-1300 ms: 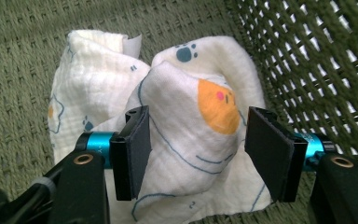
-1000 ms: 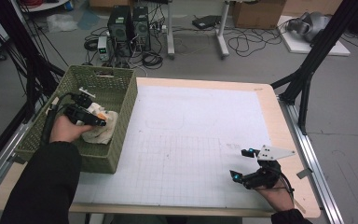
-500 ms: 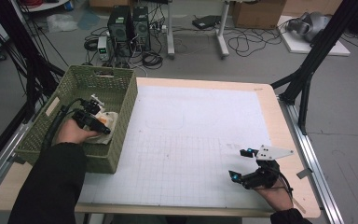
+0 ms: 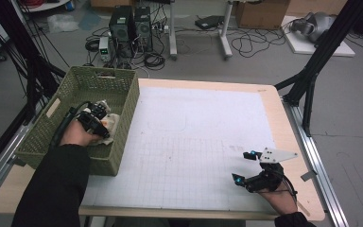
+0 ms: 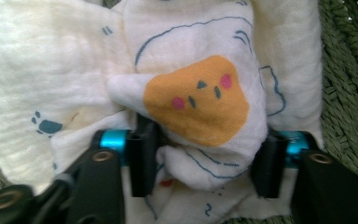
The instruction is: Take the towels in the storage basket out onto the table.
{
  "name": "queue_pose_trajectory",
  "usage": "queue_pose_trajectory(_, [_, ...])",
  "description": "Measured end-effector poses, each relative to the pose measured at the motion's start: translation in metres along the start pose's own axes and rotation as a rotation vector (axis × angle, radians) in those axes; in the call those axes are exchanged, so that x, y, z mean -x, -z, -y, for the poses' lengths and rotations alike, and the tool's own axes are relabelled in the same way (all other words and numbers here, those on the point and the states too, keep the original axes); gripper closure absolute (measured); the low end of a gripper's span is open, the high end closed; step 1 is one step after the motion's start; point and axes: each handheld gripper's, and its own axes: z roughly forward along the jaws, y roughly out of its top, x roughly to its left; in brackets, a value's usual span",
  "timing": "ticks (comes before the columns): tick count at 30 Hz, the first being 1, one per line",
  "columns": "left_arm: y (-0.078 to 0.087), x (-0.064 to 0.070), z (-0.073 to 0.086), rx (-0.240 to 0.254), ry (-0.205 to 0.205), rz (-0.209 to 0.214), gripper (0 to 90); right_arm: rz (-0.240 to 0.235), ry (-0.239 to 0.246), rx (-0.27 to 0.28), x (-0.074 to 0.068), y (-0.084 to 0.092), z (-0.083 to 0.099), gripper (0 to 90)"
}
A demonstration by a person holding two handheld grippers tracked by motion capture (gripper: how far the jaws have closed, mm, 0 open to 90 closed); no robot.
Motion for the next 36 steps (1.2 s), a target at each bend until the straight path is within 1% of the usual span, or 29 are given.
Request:
queue_pose_trajectory(1, [0.000, -0.001, 0.001, -0.001, 0.004, -0.001, 61.6, 0.000, 0.000, 0.000, 0.000, 0.000, 0.000, 4.0])
queue_pose_trajectory(2, [0.000, -0.002, 0.001, 0.005, 0.023, 0.007, 61.6, 0.000, 0.000, 0.000, 0.000, 0.000, 0.000, 4.0])
queue_pose_trajectory(4, [0.000, -0.002, 0.001, 0.004, 0.025, 0.010, 63.6, -0.001, 0.002, 0.000, 0.000, 0.000, 0.000, 4.0])
queue_pose_trajectory(5, [0.001, -0.002, 0.001, 0.005, 0.026, 0.019, 65.6, -0.001, 0.000, 0.001, 0.000, 0.000, 0.000, 4.0])
queue_pose_trajectory(6, [0.001, -0.003, 0.001, 0.006, 0.028, 0.032, 69.4, -0.003, -0.003, 0.000, 0.000, 0.000, 0.000, 4.0])
queue_pose_trajectory(8, [0.002, -0.005, 0.003, 0.008, 0.044, 0.053, 75.1, -0.005, 0.000, 0.000, 0.000, 0.000, 0.000, 4.0])
queue_pose_trajectory(9, [0.002, -0.005, 0.003, 0.008, 0.044, 0.053, 76.1, -0.005, 0.000, 0.000, 0.000, 0.000, 0.000, 4.0])
queue_pose_trajectory(12, [0.003, -0.008, 0.004, 0.009, 0.057, 0.073, 77.2, -0.003, -0.003, 0.002, 0.000, 0.001, 0.000, 4.0])
queue_pose_trajectory(14, [0.004, -0.009, 0.006, 0.004, 0.066, 0.099, 77.9, -0.002, -0.006, 0.006, 0.000, 0.002, 0.000, 4.0])
queue_pose_trajectory(15, [0.005, -0.010, 0.006, 0.000, 0.066, 0.116, 78.1, -0.002, -0.005, 0.005, 0.001, 0.002, 0.000, 4.0])
queue_pose_trajectory(17, [0.008, -0.011, 0.008, -0.003, 0.079, 0.158, 78.4, 0.001, -0.001, 0.007, 0.001, 0.003, 0.000, 4.0])
queue_pose_trajectory(18, [0.009, -0.011, 0.009, 0.003, 0.082, 0.162, 78.6, 0.001, -0.002, 0.007, 0.001, 0.003, 0.000, 4.0])
queue_pose_trajectory(20, [0.011, -0.012, 0.011, 0.013, 0.085, 0.203, 78.7, 0.001, -0.001, 0.008, 0.001, 0.002, 0.000, 4.0])
queue_pose_trajectory(21, [0.013, -0.012, 0.012, 0.023, 0.085, 0.200, 78.7, 0.001, -0.001, 0.008, 0.001, 0.002, 0.000, 4.0])
queue_pose_trajectory(22, [0.014, -0.013, 0.013, 0.028, 0.094, 0.202, 78.9, 0.001, 0.000, 0.007, 0.001, 0.002, 0.000, 4.0])
queue_pose_trajectory(23, [0.015, -0.013, 0.014, 0.031, 0.100, 0.216, 79.1, 0.001, 0.000, 0.007, 0.000, 0.002, -0.001, 4.0])
queue_pose_trajectory(24, [0.015, -0.013, 0.015, 0.024, 0.098, 0.222, 79.1, 0.001, 0.000, 0.007, 0.000, 0.002, -0.001, 4.0])
queue_pose_trajectory(25, [0.016, -0.013, 0.016, 0.031, 0.101, 0.219, 79.1, 0.001, -0.001, 0.008, 0.000, 0.002, -0.001, 4.0])
queue_pose_trajectory(27, [0.018, -0.015, 0.018, 0.043, 0.108, 0.232, 79.3, 0.001, -0.006, 0.011, 0.000, 0.003, -0.001, 4.0])
queue_pose_trajectory(29, [0.021, -0.016, 0.018, 0.059, 0.114, 0.231, 79.3, 0.001, -0.008, 0.010, 0.000, 0.003, -0.001, 4.0])
queue_pose_trajectory(31, [0.022, -0.019, 0.019, 0.058, 0.119, 0.234, 79.4, 0.001, -0.004, 0.009, 0.000, 0.003, -0.001, 4.0])
queue_pose_trajectory(33, [0.023, -0.022, 0.020, 0.068, 0.135, 0.249, 79.3, 0.001, 0.001, 0.011, 0.001, 0.002, -0.001, 4.0])
queue_pose_trajectory(36, [0.026, -0.025, 0.021, 0.088, 0.154, 0.251, 79.4, 0.001, -0.003, 0.010, 0.001, 0.003, -0.001, 4.0])
